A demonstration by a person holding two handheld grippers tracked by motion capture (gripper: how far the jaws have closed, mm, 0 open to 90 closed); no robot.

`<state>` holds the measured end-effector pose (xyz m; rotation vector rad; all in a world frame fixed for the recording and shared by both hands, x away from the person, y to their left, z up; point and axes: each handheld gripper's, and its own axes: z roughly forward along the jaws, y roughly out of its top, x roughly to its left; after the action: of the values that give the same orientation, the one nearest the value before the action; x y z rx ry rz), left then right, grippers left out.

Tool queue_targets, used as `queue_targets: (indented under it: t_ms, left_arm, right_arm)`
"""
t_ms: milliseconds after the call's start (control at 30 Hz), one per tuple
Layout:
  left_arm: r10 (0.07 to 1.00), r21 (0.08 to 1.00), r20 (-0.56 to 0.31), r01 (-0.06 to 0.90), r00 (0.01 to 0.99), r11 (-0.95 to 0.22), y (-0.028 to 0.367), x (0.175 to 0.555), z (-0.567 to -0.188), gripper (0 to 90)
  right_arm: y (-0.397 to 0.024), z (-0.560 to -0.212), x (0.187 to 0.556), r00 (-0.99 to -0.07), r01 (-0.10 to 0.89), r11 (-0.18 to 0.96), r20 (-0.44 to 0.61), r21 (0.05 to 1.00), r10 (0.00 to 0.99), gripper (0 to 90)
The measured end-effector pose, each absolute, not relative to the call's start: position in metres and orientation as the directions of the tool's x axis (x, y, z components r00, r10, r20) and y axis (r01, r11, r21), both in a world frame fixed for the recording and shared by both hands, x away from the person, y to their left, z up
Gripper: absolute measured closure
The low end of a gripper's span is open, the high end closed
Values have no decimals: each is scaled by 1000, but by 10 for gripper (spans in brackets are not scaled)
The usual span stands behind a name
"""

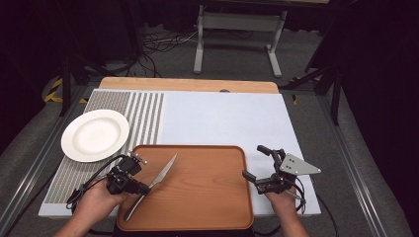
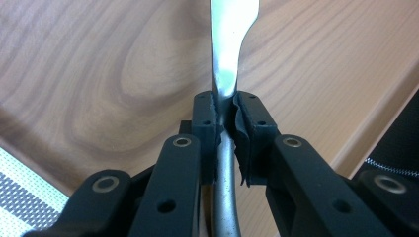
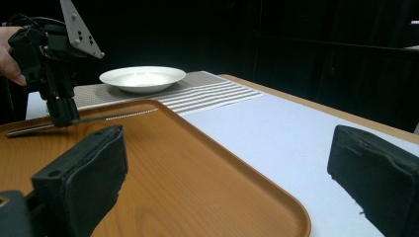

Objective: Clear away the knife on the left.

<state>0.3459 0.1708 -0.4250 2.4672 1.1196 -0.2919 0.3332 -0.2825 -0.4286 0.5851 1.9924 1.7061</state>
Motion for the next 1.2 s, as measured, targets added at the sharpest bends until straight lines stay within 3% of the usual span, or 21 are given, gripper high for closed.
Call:
queue_targets:
  t_ms: [967,1133,1200]
  left_arm:
    - [689,249,-344,769,639,-589,168,349,-436,795]
    - [679,276,-350,764,645,-583,170,349,-432,717]
    - [669,303,-335,748,664,-591,169,348,-431,612]
  right_arm:
    - [-283,-428,333,-808,27,140,-61,990,585,26]
    - [-283,-428,333,-809,25,139,-62,990,585,26]
    - [-283,-428,333,-809,25,139,-62,990,585,26]
